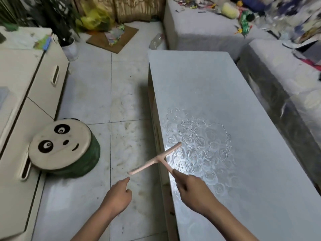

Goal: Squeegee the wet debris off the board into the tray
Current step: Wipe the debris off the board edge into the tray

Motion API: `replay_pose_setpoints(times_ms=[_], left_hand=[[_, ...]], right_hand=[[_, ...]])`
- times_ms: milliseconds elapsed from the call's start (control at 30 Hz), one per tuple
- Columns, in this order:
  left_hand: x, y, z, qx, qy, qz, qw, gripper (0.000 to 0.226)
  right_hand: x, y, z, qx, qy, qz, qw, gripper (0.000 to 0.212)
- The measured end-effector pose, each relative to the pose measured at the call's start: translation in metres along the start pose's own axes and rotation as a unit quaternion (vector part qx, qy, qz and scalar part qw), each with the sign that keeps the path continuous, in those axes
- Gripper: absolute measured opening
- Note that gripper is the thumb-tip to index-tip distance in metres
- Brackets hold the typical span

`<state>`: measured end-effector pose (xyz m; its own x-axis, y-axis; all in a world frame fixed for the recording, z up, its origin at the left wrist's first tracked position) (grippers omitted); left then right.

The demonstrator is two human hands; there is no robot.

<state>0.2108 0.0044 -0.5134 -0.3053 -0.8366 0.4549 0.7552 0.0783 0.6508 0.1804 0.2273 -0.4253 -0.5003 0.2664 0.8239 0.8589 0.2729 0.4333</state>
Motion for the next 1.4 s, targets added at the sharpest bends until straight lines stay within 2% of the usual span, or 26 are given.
replay_pose_setpoints(times_ms=[200,333,533,700,900,1067,1133,1200,1267,1300,1400], left_hand=[[0.045,-0.010,-0.004,0.024,-0.003,0.000,1.000,0.055],[0.089,-0.007,-0.005,0.051,0.006,0.025,0.998,0.055],[0.139,-0.036,0.002,0.091,0.032,0.047,0.994,0.050],[0.172,-0.062,0.010,0.079,0.042,0.071,0.993,0.044],[0.245,-0.085,0.006,0.070,0.063,0.111,0.989,0.037],[0.310,-0.103,-0.025,0.064,0.124,0.127,0.982,0.036],[0.338,-0.110,-0.048,0.074,0.150,0.127,0.978,0.034],[0.363,-0.112,-0.068,0.095,0.212,0.123,0.965,0.030],[0.399,-0.112,-0.100,0.138,0.319,0.132,0.928,0.015],[0.416,-0.112,-0.113,0.163,0.376,0.145,0.901,0.010],[0.461,-0.113,-0.157,0.232,0.502,0.202,0.808,0.014]], right_hand=[[0.028,-0.050,-0.044,0.048,0.021,0.006,0.999,0.049],[0.055,-0.079,-0.079,0.088,0.016,-0.009,0.996,0.037],[0.092,-0.134,-0.118,0.127,0.027,-0.017,0.991,0.035],[0.111,-0.176,-0.152,0.160,0.055,-0.023,0.985,0.029],[0.121,-0.221,-0.216,0.184,0.084,-0.021,0.979,0.007],[0.102,-0.258,-0.284,0.188,0.081,-0.032,0.978,0.030],[0.090,-0.276,-0.312,0.180,0.066,-0.037,0.981,0.031],[0.077,-0.290,-0.337,0.179,0.054,-0.038,0.982,0.022],[0.061,-0.308,-0.376,0.186,0.042,-0.036,0.981,0.018],[0.056,-0.313,-0.393,0.192,0.037,-0.031,0.980,0.019],[0.043,-0.328,-0.435,0.203,0.039,-0.038,0.978,0.019]])
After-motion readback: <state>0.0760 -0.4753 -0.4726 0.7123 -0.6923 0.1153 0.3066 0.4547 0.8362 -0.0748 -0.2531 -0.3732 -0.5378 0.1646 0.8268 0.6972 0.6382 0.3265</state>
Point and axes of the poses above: each hand's wrist, its own y-axis away from the middle knuckle, its own x-axis out of the back of the hand, z = x × y, the point moved 5 cm from there along -y, towards the middle knuckle, and after that the axes turned 12 degrees about y, right-handed, at the moved point
